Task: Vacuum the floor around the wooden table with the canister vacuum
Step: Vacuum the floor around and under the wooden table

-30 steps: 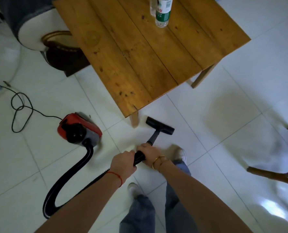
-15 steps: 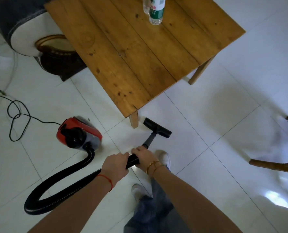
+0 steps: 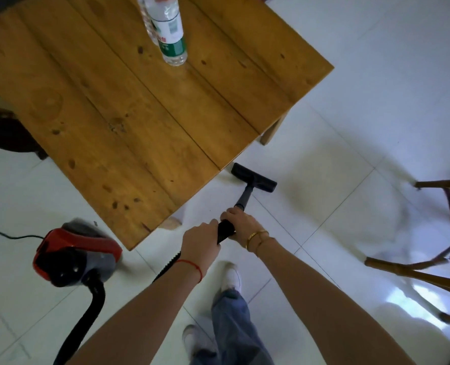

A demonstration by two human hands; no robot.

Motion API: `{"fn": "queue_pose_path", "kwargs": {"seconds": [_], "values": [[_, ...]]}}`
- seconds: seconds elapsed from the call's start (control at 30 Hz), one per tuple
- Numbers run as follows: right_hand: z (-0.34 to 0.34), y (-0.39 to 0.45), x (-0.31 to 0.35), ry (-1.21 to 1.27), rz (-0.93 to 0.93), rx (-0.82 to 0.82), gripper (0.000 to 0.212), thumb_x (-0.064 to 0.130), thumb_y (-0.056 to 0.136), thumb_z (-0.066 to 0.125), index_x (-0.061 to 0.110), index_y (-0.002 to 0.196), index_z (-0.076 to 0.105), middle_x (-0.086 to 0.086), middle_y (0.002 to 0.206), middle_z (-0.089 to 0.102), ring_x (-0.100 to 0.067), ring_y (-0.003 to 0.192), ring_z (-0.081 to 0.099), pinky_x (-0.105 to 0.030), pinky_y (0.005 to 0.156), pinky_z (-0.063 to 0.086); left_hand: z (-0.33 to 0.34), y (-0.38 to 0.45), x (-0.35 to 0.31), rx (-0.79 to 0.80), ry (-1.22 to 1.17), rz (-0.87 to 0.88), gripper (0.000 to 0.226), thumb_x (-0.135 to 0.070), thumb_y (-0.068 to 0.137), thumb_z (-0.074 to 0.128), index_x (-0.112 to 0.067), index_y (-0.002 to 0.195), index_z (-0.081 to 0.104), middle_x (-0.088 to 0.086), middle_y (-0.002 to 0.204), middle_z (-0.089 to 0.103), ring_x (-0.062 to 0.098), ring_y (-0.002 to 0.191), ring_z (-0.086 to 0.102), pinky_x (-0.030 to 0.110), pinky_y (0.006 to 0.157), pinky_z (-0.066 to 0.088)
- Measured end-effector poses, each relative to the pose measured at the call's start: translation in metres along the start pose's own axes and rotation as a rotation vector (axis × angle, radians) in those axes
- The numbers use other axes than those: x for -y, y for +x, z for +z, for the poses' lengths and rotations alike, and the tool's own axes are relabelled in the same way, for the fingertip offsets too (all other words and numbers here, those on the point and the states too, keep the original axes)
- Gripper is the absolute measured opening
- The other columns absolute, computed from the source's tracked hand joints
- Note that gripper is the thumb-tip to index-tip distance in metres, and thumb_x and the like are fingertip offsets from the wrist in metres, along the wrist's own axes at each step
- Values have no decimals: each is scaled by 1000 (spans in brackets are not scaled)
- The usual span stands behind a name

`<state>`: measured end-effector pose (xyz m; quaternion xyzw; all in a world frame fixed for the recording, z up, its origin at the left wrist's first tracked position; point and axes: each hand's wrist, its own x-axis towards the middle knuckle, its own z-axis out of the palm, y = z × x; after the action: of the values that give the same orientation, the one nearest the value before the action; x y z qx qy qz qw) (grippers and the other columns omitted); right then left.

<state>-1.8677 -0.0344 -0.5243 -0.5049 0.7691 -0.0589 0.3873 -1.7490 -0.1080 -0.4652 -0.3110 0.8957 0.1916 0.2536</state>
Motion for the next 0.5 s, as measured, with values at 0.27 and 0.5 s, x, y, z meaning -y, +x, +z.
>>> {"fn": "queue_pose_path", "kwargs": {"seconds": [0.27, 0.5], "values": [[-67, 27, -74, -48, 48, 4, 30, 15, 87, 63, 14, 115, 54, -7, 116, 55, -27, 104, 56, -35, 89, 46, -22, 79, -58, -35, -26, 40, 27, -27, 93, 55, -15, 116, 49, 6, 103, 64, 21, 91, 64, 26, 75, 48], [-66, 21, -75, -49, 52, 21, 29, 16, 86, 64, 15, 113, 54, -6, 114, 56, -26, 100, 57, -36, 90, 49, -21, 76, -62, -23, -31, 47, 32, -31, 94, 55, -14, 119, 49, 7, 106, 64, 21, 94, 65, 27, 80, 51]]}}
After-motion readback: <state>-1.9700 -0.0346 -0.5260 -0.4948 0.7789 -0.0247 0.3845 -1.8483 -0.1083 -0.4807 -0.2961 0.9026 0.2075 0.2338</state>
